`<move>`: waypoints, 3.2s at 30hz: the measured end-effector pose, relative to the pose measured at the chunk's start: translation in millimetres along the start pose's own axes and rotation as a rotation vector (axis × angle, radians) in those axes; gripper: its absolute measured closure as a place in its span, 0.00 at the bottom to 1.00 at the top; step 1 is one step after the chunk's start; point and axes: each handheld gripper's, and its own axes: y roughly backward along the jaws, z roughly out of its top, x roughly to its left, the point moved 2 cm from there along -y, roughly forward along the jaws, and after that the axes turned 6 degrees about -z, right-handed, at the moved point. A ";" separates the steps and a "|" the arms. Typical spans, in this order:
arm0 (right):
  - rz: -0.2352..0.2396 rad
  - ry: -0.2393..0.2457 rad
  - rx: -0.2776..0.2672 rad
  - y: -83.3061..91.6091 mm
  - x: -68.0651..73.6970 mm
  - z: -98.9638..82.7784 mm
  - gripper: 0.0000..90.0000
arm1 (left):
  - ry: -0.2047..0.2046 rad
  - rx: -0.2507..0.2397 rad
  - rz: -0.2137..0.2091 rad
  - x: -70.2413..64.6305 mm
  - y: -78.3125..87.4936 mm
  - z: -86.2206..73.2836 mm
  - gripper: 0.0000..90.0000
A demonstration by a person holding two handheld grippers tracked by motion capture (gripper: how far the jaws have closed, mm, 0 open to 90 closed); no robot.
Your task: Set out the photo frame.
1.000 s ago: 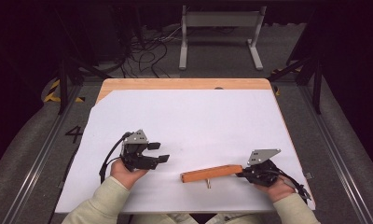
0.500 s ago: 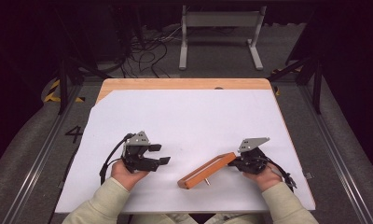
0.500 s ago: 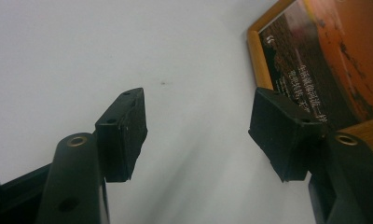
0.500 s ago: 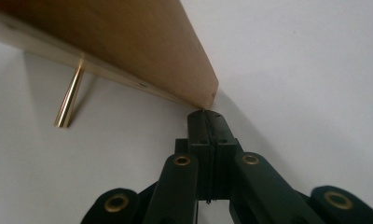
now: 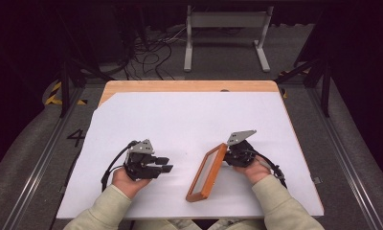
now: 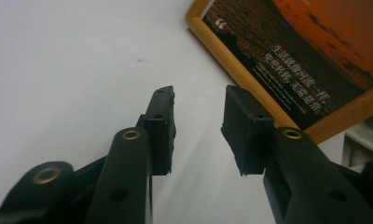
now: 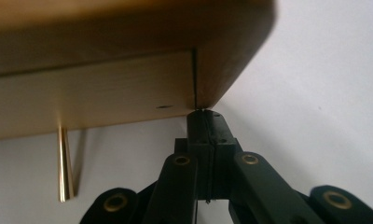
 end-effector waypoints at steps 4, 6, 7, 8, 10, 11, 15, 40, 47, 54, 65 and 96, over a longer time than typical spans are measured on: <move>0.005 -0.004 -0.004 -6.1 0.9 8.1 1.00 | -0.003 0.023 -0.016 -2.9 -2.7 -1.2 0.77; 0.008 -0.002 -0.008 -7.6 0.9 10.0 1.00 | -0.011 0.040 -0.029 -4.9 -5.5 -1.5 0.78; 0.009 -0.004 -0.010 -8.6 1.1 11.5 1.00 | -0.017 0.051 -0.032 -5.9 -7.0 -1.5 0.79; 0.013 0.001 -0.011 -10.0 1.2 13.6 1.00 | -0.021 0.059 -0.037 -6.8 -8.6 -1.5 0.80; 0.023 0.009 -0.018 -12.8 0.8 18.0 1.00 | -0.027 0.068 -0.042 -7.8 -10.9 -1.4 0.82; 0.025 0.005 -0.016 -13.7 0.9 19.4 1.00 | -0.026 0.074 -0.049 -8.6 -12.0 -1.4 0.82; 0.028 0.016 -0.016 -18.4 1.3 24.8 1.00 | -0.025 0.079 -0.052 -8.8 -12.9 -1.5 0.83; -0.040 -0.005 -0.059 16.4 -6.3 13.8 1.00 | -0.138 0.166 -0.182 -29.8 -34.7 1.6 0.99; -0.057 -0.020 -0.081 35.2 -8.3 4.2 1.00 | -0.186 0.231 -0.261 -39.6 -50.0 4.2 0.99; -0.076 -0.047 -0.092 50.0 -11.4 -8.0 1.00 | -0.201 0.291 -0.308 -44.4 -57.5 2.4 1.00; -0.092 -0.076 -0.104 65.6 -14.6 -20.6 1.00 | -0.204 0.356 -0.360 -48.8 -70.7 2.1 1.00; -0.096 -0.069 -0.111 87.2 -0.6 -36.9 1.00 | -0.292 0.326 -0.358 -70.2 -106.7 22.4 1.00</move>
